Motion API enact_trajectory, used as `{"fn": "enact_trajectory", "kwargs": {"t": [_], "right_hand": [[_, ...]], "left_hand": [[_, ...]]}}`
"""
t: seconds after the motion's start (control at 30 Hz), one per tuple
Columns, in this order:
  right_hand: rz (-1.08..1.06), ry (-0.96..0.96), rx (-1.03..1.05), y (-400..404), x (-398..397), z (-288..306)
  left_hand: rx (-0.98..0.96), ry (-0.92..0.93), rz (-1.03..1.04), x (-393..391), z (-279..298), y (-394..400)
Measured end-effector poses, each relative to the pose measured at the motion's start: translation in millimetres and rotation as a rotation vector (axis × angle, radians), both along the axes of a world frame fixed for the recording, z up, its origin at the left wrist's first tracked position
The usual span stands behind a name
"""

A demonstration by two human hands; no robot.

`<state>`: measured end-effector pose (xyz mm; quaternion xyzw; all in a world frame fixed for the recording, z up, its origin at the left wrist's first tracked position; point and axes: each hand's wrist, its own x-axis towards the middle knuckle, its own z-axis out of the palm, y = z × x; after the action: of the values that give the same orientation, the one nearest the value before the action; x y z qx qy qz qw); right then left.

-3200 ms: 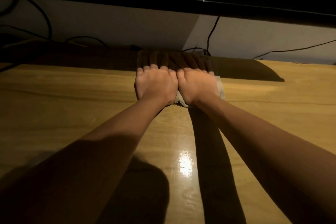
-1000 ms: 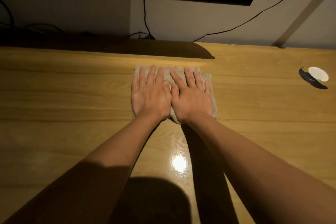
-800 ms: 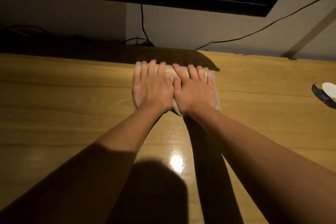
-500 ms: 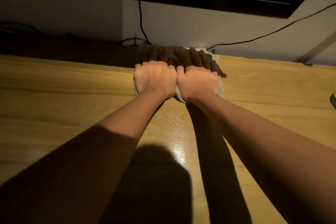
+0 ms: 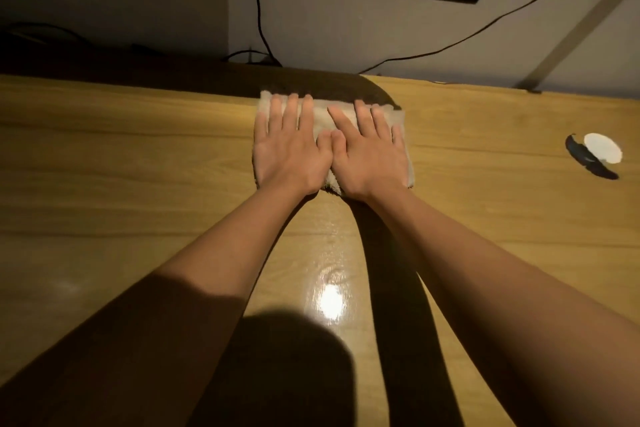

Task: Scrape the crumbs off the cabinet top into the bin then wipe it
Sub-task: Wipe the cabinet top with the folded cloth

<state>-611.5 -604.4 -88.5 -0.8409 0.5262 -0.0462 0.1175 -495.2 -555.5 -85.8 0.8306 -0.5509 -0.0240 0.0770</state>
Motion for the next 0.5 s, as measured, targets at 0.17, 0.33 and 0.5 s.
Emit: {"fn": "enact_trajectory", "kwargs": {"t": [0.17, 0.33, 0.5], "right_hand": [[-0.028, -0.004, 0.035, 60.4, -33.5, 2.6], [-0.049, -0.006, 0.057, 137.4, -73.5, 4.1], [-0.075, -0.001, 0.072, 217.4, -126.5, 3.6]], "left_hand": [[0.028, 0.038, -0.027, -32.3, -1.6, 58.2], [0.042, 0.041, -0.036, -69.5, -1.1, 128.1], [0.050, 0.058, -0.050, -121.9, -1.1, 202.8]]}}
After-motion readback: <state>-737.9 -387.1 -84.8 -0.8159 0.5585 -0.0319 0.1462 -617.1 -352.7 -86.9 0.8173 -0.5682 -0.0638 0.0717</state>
